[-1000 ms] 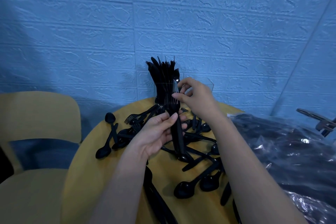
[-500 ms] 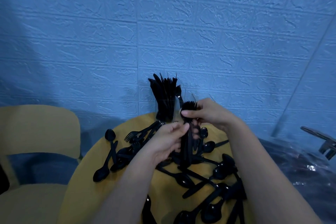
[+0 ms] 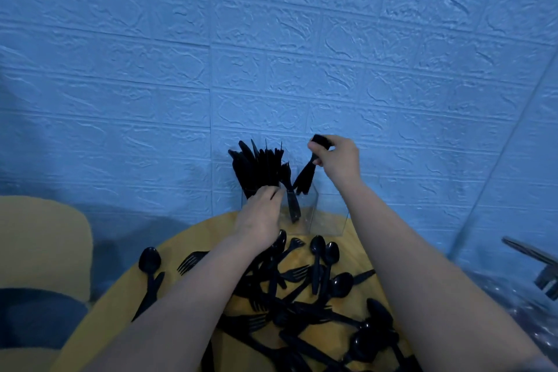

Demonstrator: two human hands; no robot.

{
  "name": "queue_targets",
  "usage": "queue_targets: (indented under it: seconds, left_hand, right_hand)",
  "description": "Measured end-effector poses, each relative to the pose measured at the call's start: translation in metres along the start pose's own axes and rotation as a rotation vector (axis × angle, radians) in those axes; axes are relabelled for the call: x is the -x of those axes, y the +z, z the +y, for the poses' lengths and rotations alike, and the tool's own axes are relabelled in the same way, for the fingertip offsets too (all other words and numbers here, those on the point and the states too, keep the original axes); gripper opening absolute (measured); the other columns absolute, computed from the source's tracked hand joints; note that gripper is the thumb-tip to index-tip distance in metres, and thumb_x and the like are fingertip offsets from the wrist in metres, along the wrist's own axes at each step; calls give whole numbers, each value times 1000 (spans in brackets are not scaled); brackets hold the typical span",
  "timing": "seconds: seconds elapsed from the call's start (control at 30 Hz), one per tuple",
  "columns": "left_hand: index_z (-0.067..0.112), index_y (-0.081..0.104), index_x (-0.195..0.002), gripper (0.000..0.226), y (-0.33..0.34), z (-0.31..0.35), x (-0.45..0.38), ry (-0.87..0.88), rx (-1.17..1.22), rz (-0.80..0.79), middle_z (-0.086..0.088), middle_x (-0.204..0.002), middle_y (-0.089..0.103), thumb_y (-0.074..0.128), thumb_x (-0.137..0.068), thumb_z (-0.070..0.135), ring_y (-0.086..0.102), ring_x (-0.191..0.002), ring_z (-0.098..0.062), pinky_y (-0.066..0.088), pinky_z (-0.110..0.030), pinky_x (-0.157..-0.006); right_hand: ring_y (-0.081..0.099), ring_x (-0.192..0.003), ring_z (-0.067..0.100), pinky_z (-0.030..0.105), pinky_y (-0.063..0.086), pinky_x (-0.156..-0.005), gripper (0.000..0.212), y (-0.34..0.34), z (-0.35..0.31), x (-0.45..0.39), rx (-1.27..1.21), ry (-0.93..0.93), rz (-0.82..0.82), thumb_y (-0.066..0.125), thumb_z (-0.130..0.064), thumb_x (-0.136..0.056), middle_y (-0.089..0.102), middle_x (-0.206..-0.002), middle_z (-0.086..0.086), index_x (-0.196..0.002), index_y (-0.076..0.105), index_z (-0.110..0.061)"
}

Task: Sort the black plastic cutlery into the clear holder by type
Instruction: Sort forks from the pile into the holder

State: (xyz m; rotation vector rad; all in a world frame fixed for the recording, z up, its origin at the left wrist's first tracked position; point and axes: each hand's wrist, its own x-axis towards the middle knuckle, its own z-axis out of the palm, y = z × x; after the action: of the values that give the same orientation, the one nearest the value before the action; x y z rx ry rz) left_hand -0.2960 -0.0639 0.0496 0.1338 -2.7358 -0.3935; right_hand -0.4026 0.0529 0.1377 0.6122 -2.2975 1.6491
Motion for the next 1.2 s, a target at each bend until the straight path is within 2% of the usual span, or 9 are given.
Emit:
queue_targets:
  seconds: [0.17, 0.33, 0.43, 0.57, 0.67, 0.73, 0.83, 1.07, 1.2]
  left_hand:
    - [12, 19, -150, 68, 1, 2, 4, 26, -77, 23, -4, -152, 24, 46, -88, 1, 19, -140, -20, 17, -29, -116]
    - [14, 15, -151, 67, -4, 5, 6, -22, -67, -48, -2, -156, 16, 44, -91, 2, 8, -145, -18, 9, -33, -117]
    - [16, 2, -152, 70, -8, 4, 13, -39, -110, -142, 1, -160, -2, 42, -96, 9, -7, -147, -17, 0, -38, -118]
    - [17, 3, -152, 66, -17, 5, 28, -90, -3, -164, 1, -160, -2, 39, -98, 8, -4, -147, -16, 2, -36, -120]
    - [19, 11, -152, 60, -23, 9, 46, -133, 161, -179, 0, -160, 9, 36, -99, 6, 12, -145, -17, 16, -30, -118]
    - [22, 17, -151, 56, -26, 11, 59, -166, 244, -185, -1, -157, 20, 37, -100, 11, 26, -140, -18, 27, -27, -111]
    - [23, 27, -148, 51, -31, 9, 79, -220, 318, -151, -2, -150, 35, 42, -100, 16, 36, -133, -16, 31, -23, -103]
    - [25, 40, -141, 45, -30, 11, 116, -290, 474, -93, 2, -139, 48, 48, -98, 16, 43, -128, -10, 29, -12, -94]
    - [23, 46, -137, 41, -26, 15, 124, -311, 542, -33, 2, -136, 51, 48, -98, 14, 44, -126, -10, 29, -13, -96]
  right_hand:
    - [56, -65, 18, 22, 42, -57, 23, 26, 16, 3, 315, 25, -287, 68, -18, -87, 62, -83, 10, -104, 68, -2]
    - [53, -119, 22, 23, 39, -90, 53, 25, 27, 14, 378, 61, -420, 73, -20, -83, 58, -130, 8, -132, 54, -12]
    - [55, -107, 18, 25, 39, -89, 59, 15, 27, 22, 263, 34, -323, 74, -20, -82, 57, -128, 1, -135, 51, -16]
    - [50, -73, 9, 19, 37, -61, 15, 0, 30, 48, 303, -90, -282, 70, -16, -85, 61, -87, -5, -99, 66, -13]
    - [58, -83, 15, 22, 45, -68, 9, -2, 41, 66, 517, -108, -444, 63, -11, -88, 67, -92, 1, -93, 69, -14]
    - [61, -95, 21, 31, 50, -82, 23, 2, 50, 74, 701, -134, -556, 56, -5, -89, 67, -105, 7, -106, 69, -14]
    - [57, -106, 26, 36, 50, -89, 34, 12, 59, 81, 934, -206, -662, 56, -10, -90, 59, -118, 8, -123, 62, -18]
    - [61, -94, 23, 31, 47, -66, 28, 21, 56, 95, 1168, -355, -586, 46, -9, -93, 65, -105, 6, -112, 64, -16]
    - [59, -96, 25, 31, 44, -68, 23, 13, 52, 98, 1106, -376, -583, 44, -15, -97, 62, -105, 7, -111, 62, -14]
